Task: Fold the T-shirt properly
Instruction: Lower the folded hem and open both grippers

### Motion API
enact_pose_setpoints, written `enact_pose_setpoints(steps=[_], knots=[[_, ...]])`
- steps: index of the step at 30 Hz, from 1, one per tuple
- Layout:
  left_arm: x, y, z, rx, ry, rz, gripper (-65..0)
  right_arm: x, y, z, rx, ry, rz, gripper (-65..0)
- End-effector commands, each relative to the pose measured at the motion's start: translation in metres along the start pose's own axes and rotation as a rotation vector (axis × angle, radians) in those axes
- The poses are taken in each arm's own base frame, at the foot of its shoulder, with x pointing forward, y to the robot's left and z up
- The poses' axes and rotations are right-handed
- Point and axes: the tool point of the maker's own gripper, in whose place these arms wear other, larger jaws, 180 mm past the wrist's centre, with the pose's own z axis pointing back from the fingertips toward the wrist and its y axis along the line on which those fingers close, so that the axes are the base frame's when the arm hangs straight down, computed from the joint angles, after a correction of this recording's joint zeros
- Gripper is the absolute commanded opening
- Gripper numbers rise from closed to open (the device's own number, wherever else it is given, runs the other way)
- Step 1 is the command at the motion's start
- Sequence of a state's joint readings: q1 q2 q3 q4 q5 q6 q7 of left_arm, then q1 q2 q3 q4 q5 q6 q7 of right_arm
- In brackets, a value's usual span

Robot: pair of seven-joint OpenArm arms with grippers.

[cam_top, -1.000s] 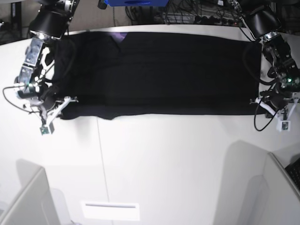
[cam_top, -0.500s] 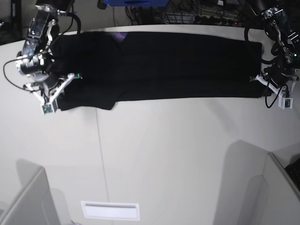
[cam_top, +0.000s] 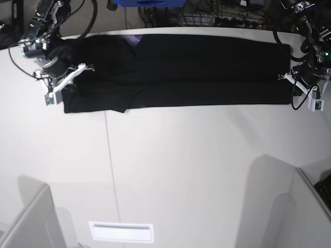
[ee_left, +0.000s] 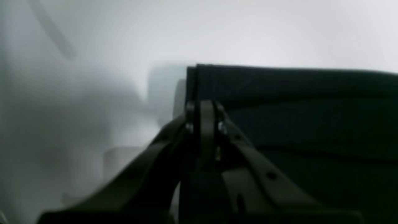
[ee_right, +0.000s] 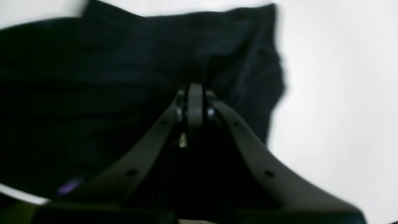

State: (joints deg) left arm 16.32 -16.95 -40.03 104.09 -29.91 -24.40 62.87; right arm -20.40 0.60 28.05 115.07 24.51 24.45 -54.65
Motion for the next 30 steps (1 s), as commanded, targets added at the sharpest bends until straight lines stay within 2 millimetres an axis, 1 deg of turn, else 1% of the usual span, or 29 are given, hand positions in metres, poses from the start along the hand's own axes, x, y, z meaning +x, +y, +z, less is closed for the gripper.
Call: enact_pose_setpoints(steps=[1, 4, 5, 7, 9, 12, 18, 20, 22, 24, 26, 30], knots=[[0.014, 0.004, 0.006, 0.013, -0.04, -0.023, -65.0, 0.009, -0.005, 0.008, -0.001, -0.043, -0.01, -65.0], [0.013, 0.003, 0.006, 0.009, -0.037, -0.023, -65.0, 0.007, -0.011, 0.017, 0.032, -0.055, -0.071, -65.0], [0.013, 0.004, 0.006, 0.013, -0.038, -0.02, -65.0, 0.003, -0.012, 0.021, 0.045, -0.048, -0.087, -65.0], [0.004, 0.006, 0.008, 0.016, -0.018, -0.021, -65.0, -0.003, -0.012, 0.028, 0.082, -0.048, -0.133, -65.0], [0.004, 0.004, 0.011, 0.017, -0.021, -0.035, -65.0, -0.008, -0.014, 0.036, 0.106, -0.054, -0.178, -65.0], [-0.002, 0.0, 0.014, 0.014, -0.01, -0.051, -65.0, -0.013, -0.015, 0.045, 0.137, -0.058, -0.216, -65.0], [-0.006, 0.002, 0.014, 0.02, 0.002, -0.052, -65.0, -0.032, -0.021, 0.045, 0.089, 0.0, -0.209, -65.0], [-0.007, 0.002, 0.014, 0.019, 0.004, -0.051, -65.0, -0.035, -0.022, 0.044, 0.086, 0.006, -0.214, -65.0], [-0.012, 0.002, 0.014, 0.018, 0.018, -0.052, -65.0, -0.037, -0.023, 0.043, 0.087, 0.015, -0.219, -65.0], [-0.012, 0.002, 0.014, 0.018, 0.018, -0.052, -65.0, -0.04, -0.023, 0.044, 0.084, 0.024, -0.221, -65.0], [-0.016, 0.003, 0.012, 0.019, 0.029, -0.045, -65.0, -0.046, -0.023, 0.045, 0.082, 0.04, -0.223, -65.0], [-0.027, 0.008, 0.007, 0.018, 0.061, -0.021, -65.0, -0.05, -0.023, 0.045, 0.082, 0.049, -0.229, -65.0]])
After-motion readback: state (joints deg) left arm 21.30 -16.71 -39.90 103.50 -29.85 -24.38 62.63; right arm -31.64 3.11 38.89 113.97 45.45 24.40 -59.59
